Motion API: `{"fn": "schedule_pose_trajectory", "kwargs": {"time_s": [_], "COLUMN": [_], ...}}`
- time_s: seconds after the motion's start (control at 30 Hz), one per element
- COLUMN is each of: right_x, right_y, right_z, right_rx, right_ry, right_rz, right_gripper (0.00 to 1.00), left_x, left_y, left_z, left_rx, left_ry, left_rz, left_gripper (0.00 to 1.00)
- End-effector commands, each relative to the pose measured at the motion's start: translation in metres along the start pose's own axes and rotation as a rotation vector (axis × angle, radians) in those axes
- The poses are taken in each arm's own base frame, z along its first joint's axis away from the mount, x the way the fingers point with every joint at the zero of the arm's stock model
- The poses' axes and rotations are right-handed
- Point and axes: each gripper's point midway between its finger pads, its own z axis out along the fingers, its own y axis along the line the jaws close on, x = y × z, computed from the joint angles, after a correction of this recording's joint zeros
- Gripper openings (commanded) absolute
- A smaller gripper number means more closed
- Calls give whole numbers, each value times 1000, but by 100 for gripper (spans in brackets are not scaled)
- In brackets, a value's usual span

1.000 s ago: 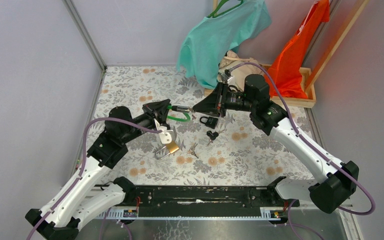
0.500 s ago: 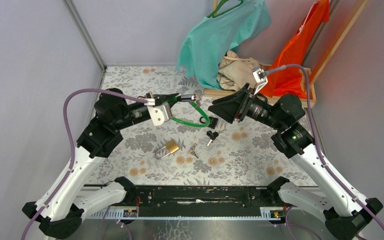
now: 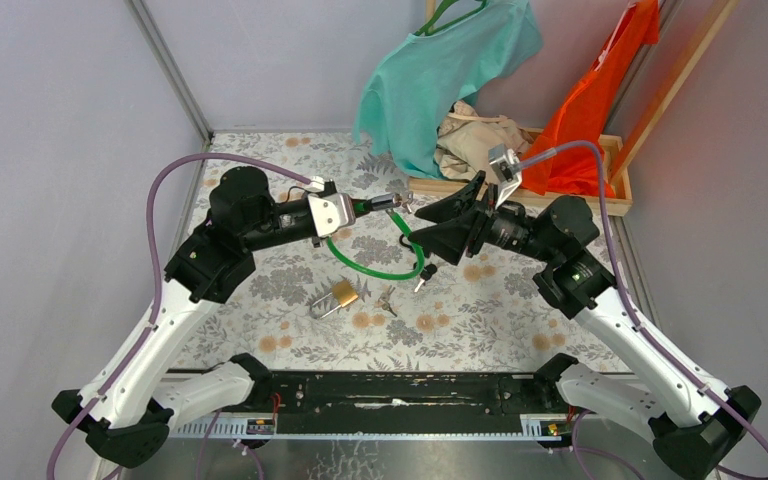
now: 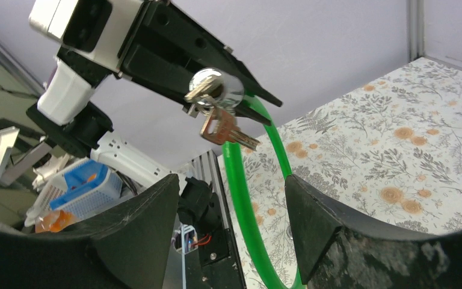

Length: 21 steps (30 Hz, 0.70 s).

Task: Unlock with the key

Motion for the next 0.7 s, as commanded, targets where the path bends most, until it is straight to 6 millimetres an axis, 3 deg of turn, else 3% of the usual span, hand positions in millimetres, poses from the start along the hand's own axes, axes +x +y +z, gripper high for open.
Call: {"fn": "schedule_pose_trajectory", "kwargs": {"time_s": [0.0, 0.07, 0.1, 0.2, 0.23, 0.37, 0.53, 0.67], "right_x": [-6, 1, 4, 6, 7, 20, 58, 75], "right_y": [18, 16, 12, 0, -5, -24, -46, -68], "right_z": [13, 17, 19, 21, 19, 4, -12, -33], "right_rx": [-60, -45, -27, 37, 63, 173, 293, 473], "right_ry": [-4, 6, 11, 11, 3, -5, 126, 172], "right_rz": [-128, -137, -141, -139, -141, -137, -61, 30], "right_gripper": [69, 63, 56, 13, 3, 0, 0, 0], "left_x": [-26, -25, -26, -24, -22, -8, 4, 35], "left_y": [13, 13, 14, 19, 25, 52, 79, 76], "left_z": [-6, -5, -5, -4, -4, -11, -28, -32], "left_rx": [-53, -56, -59, -88, -121, -213, -308, -341], "left_ry": [-58, -56, -55, -44, -28, 9, -9, 83], "left_rz": [-9, -23, -32, -76, -106, -217, -316, -325], "left_gripper": [0, 0, 0, 0, 0, 0, 0, 0]}}
